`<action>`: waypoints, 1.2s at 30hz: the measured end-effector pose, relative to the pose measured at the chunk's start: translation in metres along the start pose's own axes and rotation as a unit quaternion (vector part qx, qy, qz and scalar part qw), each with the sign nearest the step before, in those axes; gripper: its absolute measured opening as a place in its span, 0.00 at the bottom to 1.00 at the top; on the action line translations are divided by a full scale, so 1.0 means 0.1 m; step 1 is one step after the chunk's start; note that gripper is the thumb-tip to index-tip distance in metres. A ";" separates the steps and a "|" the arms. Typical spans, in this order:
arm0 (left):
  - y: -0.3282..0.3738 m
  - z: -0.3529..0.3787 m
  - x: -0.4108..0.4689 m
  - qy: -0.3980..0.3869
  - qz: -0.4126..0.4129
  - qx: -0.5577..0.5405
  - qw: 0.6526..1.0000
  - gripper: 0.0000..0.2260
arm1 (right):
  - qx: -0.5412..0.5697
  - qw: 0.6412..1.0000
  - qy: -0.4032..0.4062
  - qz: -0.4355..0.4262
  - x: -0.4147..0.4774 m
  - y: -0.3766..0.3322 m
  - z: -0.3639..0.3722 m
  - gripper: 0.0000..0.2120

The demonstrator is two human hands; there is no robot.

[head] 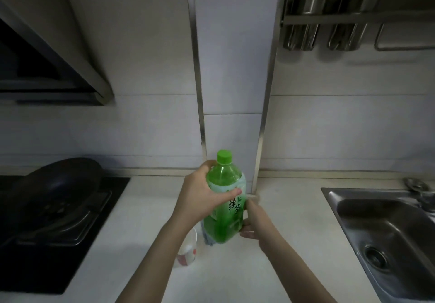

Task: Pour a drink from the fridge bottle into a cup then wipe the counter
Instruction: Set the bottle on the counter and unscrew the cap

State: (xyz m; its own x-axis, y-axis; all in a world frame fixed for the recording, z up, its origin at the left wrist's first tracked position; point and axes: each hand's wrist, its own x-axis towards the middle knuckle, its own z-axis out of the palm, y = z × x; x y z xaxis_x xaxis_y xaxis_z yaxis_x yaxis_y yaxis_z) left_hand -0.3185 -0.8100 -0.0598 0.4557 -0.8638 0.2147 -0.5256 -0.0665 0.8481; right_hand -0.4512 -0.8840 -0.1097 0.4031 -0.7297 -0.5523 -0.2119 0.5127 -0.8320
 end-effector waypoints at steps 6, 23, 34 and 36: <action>-0.39 0.40 -0.05 -0.025 -0.019 0.047 0.998 0.30 | 0.076 0.996 0.001 0.054 0.39 0.37 0.00 0.12; -1.49 1.12 -0.36 -0.039 -0.083 0.043 0.995 0.27 | -0.044 0.997 0.058 0.027 1.00 1.42 -0.36 0.04; -1.57 1.15 -0.45 -0.113 -0.094 0.034 0.989 0.31 | -0.451 0.834 0.117 -0.294 0.72 0.50 -0.13 0.13; -1.59 1.13 -0.42 -0.127 -0.077 0.032 0.988 0.31 | -0.588 0.723 0.128 -0.338 0.57 0.37 0.02 0.18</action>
State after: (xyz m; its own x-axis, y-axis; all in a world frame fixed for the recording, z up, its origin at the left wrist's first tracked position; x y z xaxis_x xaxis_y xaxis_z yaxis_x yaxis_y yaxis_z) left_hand -0.3354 -0.8199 -0.2580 0.3435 -0.9379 -0.0491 -0.5119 -0.2308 0.8274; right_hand -0.4342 -0.9060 -0.1721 0.6221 -0.7712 0.1352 -0.7157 -0.6301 -0.3013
